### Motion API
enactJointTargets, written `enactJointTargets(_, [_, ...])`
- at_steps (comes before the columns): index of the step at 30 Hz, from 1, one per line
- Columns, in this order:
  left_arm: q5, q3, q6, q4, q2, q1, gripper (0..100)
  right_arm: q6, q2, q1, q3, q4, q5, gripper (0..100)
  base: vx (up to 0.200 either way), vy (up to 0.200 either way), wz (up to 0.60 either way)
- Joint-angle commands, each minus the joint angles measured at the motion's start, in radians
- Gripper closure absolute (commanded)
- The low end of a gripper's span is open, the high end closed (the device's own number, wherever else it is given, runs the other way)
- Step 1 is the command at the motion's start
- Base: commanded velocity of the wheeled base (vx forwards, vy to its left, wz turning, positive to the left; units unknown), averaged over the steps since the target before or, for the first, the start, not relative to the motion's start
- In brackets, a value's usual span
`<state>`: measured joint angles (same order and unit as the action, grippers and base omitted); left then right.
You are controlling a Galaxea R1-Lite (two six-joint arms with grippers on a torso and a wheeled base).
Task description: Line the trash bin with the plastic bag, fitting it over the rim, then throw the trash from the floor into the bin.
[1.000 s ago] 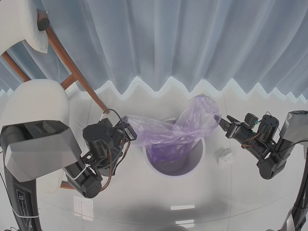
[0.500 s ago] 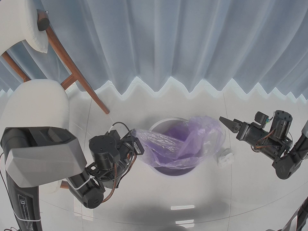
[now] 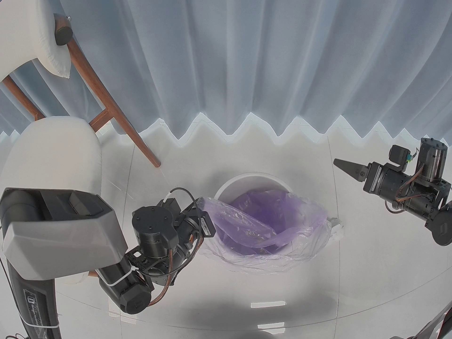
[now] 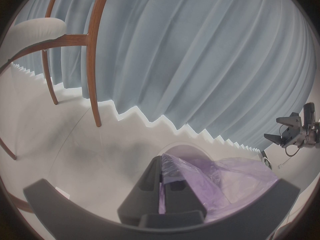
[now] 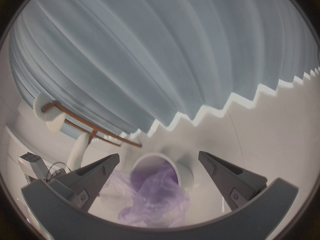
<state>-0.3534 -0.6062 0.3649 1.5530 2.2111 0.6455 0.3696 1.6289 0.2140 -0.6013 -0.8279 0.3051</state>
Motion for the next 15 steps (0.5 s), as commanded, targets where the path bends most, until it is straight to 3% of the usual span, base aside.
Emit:
enactJointTargets(1, [0.008, 0.040, -0.001, -0.001, 0.007, 0.006, 100, -0.173, -0.109, 0.033, -0.095, 0.345, 0.017, 0, 0.000, 0.000, 0.00])
enactJointTargets(3, [0.008, 0.040, -0.003, -0.001, 0.007, 0.006, 100, -0.351, -0.077, 0.018, -0.061, 0.311, 0.031, 0, 0.000, 0.000, 0.00])
enactJointTargets(5, [0.008, 0.042, -0.003, -0.001, 0.010, 0.008, 100, -0.420, -0.055, 0.008, -0.011, 0.230, 0.072, 0, 0.000, 0.000, 0.00])
enactJointTargets(7, [0.007, 0.046, -0.003, -0.001, 0.013, 0.009, 100, -0.477, -0.024, 0.010, 0.041, 0.112, 0.190, 0, 0.000, 0.000, 0.00])
enactJointTargets(9, [0.007, 0.048, -0.004, -0.001, 0.022, 0.009, 100, -0.589, 0.035, -0.004, 0.072, 0.006, 0.284, 0, 0.000, 0.000, 0.00])
enactJointTargets(10, [0.007, 0.048, -0.004, -0.001, 0.022, 0.009, 100, -0.655, 0.068, -0.016, 0.080, -0.040, 0.315, 0, 0.000, 0.000, 0.00])
enactJointTargets(11, [0.007, 0.049, -0.004, 0.001, 0.022, 0.009, 100, -0.666, 0.072, -0.019, 0.081, -0.048, 0.319, 0, 0.000, 0.000, 0.00])
enactJointTargets(13, [0.007, 0.049, -0.004, -0.001, 0.021, 0.009, 100, -0.885, 0.172, -0.073, 0.103, -0.200, 0.466, 0, 0.000, 0.000, 0.00])
enactJointTargets(15, [0.007, 0.049, -0.004, -0.001, 0.019, 0.009, 100, -0.977, 0.227, -0.082, 0.101, -0.281, 0.551, 0, 0.000, 0.000, 0.00])
